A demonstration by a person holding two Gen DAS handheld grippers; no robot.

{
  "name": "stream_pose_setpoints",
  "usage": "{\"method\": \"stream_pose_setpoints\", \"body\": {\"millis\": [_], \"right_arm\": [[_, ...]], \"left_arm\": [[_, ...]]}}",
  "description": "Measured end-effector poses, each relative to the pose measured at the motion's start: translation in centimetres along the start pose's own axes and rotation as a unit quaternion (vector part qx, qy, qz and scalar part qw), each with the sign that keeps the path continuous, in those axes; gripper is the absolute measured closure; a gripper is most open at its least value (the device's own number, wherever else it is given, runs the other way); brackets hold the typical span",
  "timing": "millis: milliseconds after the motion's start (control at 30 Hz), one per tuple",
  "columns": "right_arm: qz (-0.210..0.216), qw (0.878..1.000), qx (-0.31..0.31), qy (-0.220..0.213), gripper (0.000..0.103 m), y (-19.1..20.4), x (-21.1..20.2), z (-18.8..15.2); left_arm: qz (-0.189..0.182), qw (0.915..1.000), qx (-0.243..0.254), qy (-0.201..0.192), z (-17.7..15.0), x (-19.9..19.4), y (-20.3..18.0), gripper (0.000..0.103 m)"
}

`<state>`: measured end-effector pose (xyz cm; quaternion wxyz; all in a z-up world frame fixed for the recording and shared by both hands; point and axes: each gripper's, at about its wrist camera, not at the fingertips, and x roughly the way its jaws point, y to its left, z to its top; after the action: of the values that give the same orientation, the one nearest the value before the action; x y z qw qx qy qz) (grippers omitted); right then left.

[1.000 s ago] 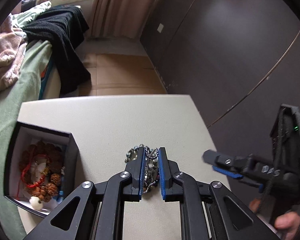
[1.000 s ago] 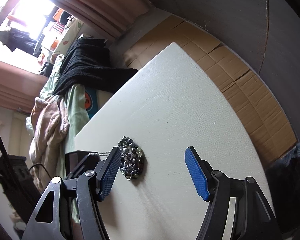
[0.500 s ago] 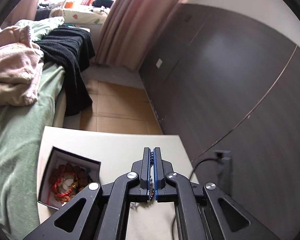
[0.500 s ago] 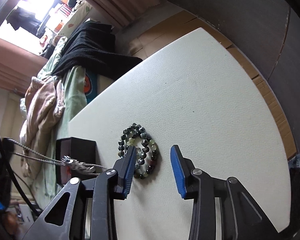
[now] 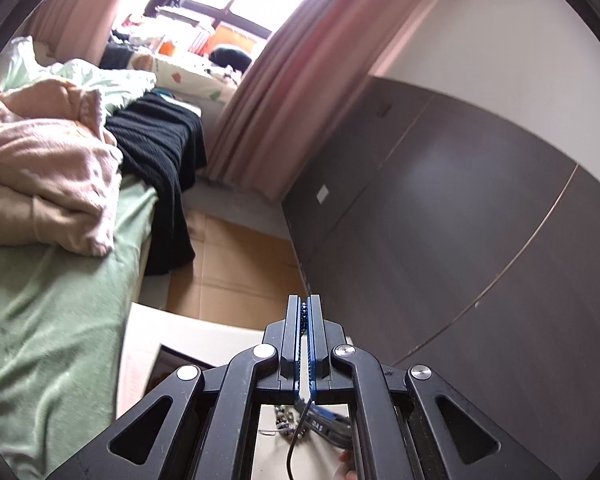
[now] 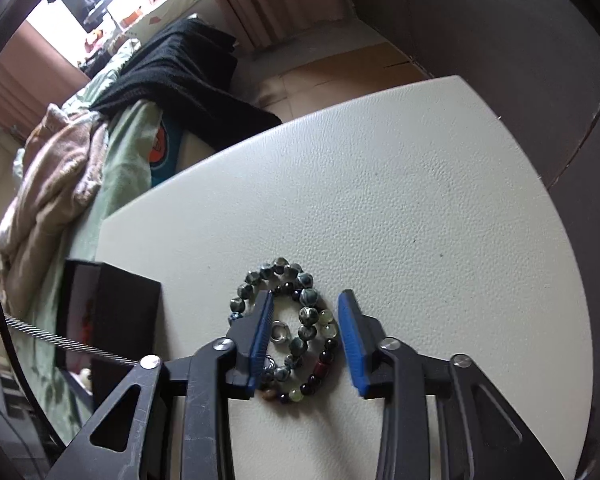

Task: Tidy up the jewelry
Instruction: 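Lift the chain with the left gripper while the right gripper grasps the grey-green bead bracelet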

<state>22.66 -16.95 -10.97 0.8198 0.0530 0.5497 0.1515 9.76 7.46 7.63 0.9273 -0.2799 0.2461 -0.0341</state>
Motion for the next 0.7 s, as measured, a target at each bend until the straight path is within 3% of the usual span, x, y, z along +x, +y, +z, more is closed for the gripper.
{"method": "stream_pose_setpoints", "body": {"millis": [33,67,433,700], "right_arm": [[-0.01,1.0,-0.01,-0.003,0.09,0.2,-0.1,0.0],[-0.011,1.0,-0.012,0.002,0.092,0.3,-0.2,-0.1],[0.083,0.996,0.011,-0.028,0.092,0.2,-5.4,-0.6],[0.127,0.991,0.02,-0.035,0.092,0.6,-7.6,-1.3]], "left_arm": [[0.001,1.0,-0.001,-0.006,0.3,-0.4,0.1,0.101],[0.002,0.9999,-0.001,-0.01,0.6,-0.8,0.1,0.101],[0.032,0.9978,0.05,-0.029,3.3,-3.0,-2.4,0.101],[0.044,0.9945,0.08,-0.052,6.4,-4.8,-5.4,0.101]]}}
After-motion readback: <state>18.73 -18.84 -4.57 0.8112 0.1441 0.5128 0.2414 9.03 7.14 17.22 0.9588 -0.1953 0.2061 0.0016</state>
